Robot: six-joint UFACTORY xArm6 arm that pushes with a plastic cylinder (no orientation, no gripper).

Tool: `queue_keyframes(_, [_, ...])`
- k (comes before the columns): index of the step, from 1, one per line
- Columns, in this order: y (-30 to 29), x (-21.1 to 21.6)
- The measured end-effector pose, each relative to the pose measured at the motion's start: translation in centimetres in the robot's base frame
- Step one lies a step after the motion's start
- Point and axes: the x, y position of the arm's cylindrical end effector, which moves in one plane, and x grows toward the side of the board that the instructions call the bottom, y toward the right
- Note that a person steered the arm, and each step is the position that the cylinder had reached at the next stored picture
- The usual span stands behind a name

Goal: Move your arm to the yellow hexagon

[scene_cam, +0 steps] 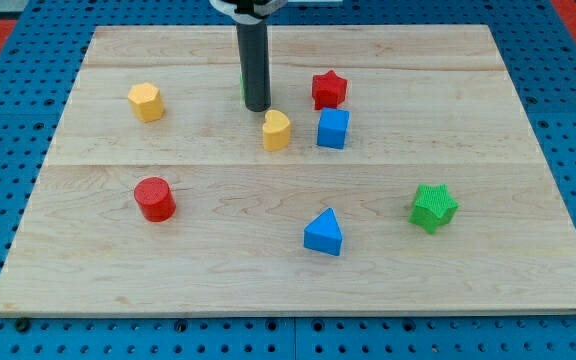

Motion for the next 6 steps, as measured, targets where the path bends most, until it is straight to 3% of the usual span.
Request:
queue_keyframes(1, [-0.5,4.4])
queue_keyframes(2, [-7.9,5.6])
queue_keyframes(4, [-18.5,3.9])
queue_keyframes(6, [-17.4,0.3])
